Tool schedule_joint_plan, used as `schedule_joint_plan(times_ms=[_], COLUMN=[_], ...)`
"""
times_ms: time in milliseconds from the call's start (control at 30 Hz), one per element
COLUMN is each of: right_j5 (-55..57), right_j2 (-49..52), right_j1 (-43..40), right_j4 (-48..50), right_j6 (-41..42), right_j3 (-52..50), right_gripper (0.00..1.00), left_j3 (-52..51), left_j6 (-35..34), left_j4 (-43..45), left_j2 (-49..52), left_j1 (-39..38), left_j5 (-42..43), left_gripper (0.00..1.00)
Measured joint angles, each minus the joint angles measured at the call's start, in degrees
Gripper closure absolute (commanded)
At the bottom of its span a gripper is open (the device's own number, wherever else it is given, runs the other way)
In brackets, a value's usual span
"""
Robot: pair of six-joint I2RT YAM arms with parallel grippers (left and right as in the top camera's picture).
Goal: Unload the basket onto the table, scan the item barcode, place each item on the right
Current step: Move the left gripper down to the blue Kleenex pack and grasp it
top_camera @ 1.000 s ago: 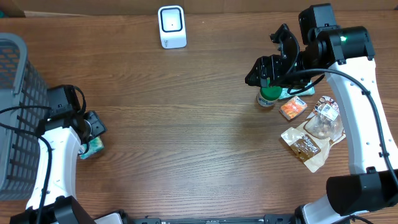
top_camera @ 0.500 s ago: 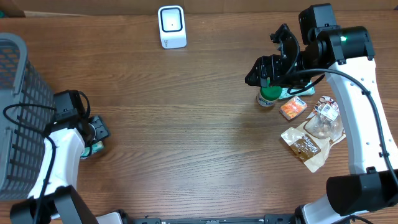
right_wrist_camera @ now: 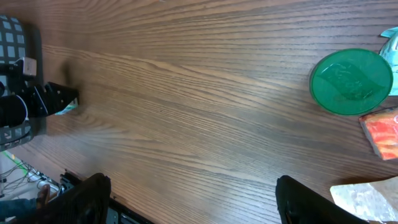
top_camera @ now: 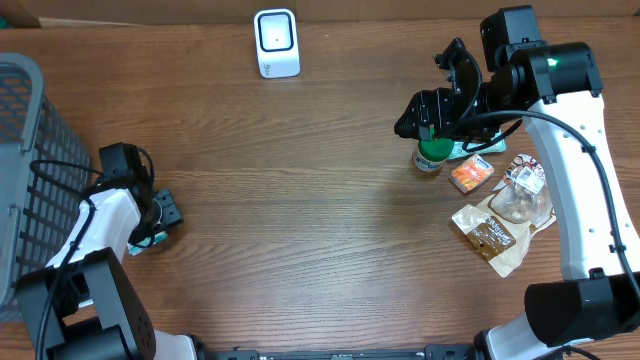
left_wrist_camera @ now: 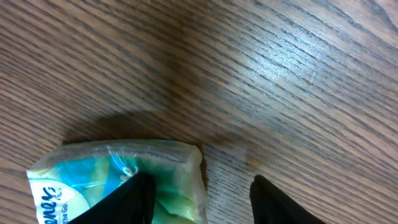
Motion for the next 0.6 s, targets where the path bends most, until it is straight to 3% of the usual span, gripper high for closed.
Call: schedule_joint_plan(times_ms=[200, 600], right_j5=[0.0, 0.0], right_j2=[0.0, 0.0], right_j1=[0.0, 0.0], right_j4=[0.0, 0.0], right_j6=[0.0, 0.0], right_j3=[0.0, 0.0], right_gripper=[0.17, 0.17], left_j3=[0.7, 0.9], left_j6=[0.2, 0.0], left_j4=[-0.5, -0.5], left_j2=[1.1, 1.1], left_j1=[0.1, 0.2], left_j5=[-2.8, -2.2], left_gripper=[0.96, 0.96])
